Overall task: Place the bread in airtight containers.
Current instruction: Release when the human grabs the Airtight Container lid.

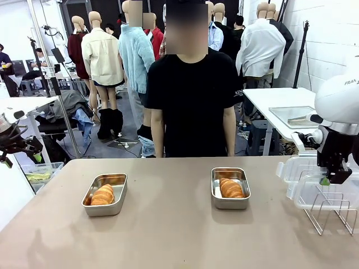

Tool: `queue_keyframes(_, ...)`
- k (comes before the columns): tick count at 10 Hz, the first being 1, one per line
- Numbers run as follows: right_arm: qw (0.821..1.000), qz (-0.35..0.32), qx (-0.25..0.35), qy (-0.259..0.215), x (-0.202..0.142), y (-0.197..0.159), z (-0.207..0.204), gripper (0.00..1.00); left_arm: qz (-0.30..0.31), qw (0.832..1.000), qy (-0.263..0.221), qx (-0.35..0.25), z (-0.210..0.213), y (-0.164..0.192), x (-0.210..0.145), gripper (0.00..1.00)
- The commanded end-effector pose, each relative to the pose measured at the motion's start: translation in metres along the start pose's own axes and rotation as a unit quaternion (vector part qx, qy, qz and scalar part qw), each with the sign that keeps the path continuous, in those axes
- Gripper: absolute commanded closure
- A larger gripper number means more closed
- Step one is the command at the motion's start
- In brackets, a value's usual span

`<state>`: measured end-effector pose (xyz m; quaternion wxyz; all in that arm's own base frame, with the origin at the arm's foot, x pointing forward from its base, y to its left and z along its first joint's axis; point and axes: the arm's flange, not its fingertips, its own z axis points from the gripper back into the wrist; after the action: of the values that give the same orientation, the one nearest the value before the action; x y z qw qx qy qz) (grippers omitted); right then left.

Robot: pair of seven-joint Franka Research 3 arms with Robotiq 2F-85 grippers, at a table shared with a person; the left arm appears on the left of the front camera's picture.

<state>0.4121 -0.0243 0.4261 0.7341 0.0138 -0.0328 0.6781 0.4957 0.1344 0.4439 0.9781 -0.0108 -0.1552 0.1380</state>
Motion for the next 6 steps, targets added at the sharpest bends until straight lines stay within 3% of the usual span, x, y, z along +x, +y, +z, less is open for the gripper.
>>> queue_keyframes(1,1.000,0.000,0.001,0.000,0.000,0.000,-0.001,1.00,0.001,1.000,-0.001,0.001,0.001,0.002,0.000,0.00)
queue_keyframes(3,1.000,0.000,0.000,0.000,0.000,0.000,0.000,1.00,0.001,1.000,-0.001,0.001,0.001,0.002,0.000,0.00)
queue_keyframes(6,1.000,-0.006,-0.020,0.005,0.003,0.002,0.065,1.00,0.001,1.000,-0.001,0.001,0.001,0.002,0.000,0.00)
